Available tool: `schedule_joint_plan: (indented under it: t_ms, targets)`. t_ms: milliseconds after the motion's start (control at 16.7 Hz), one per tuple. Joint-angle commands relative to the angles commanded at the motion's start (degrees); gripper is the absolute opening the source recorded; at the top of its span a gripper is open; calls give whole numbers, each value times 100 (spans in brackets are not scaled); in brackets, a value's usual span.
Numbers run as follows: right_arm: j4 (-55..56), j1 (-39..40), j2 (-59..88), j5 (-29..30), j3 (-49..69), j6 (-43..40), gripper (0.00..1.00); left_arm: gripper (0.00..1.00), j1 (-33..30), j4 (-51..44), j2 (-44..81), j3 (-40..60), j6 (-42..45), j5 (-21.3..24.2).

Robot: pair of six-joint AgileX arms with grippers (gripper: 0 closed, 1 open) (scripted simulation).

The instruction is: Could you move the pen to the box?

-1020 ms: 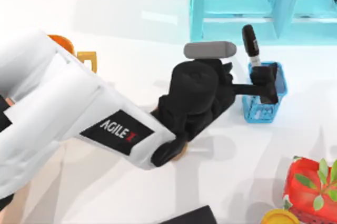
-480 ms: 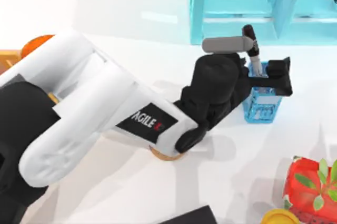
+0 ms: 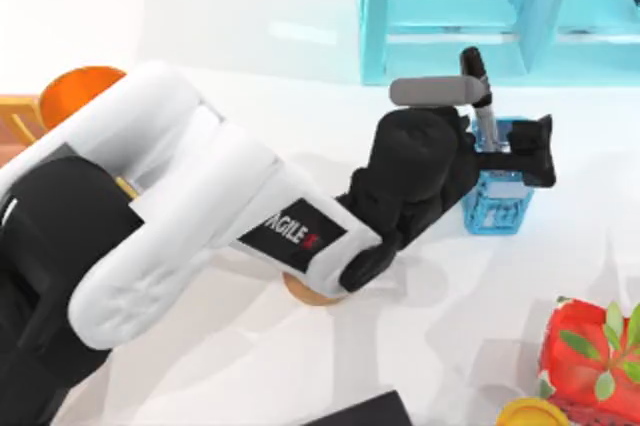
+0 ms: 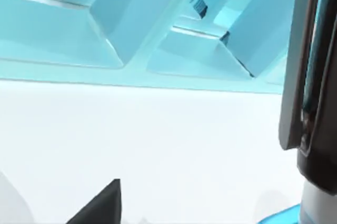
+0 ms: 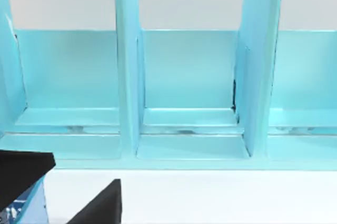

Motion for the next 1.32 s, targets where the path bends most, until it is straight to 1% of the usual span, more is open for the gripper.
schedule_joint_plan:
  t_ms: [240, 1020, 1080, 1320]
  targets:
    - [0, 0, 0, 0, 0, 0, 100, 100, 0, 0, 0, 0, 0, 0]
    - [0, 0, 0, 0, 0, 0, 100, 2, 0, 0, 0, 0, 0, 0]
    - [0, 0, 0, 0, 0, 0, 100, 0, 0, 0, 0, 0, 0, 0]
    - [0, 0, 0, 0, 0, 0, 100, 0, 0, 0, 0, 0, 0, 0]
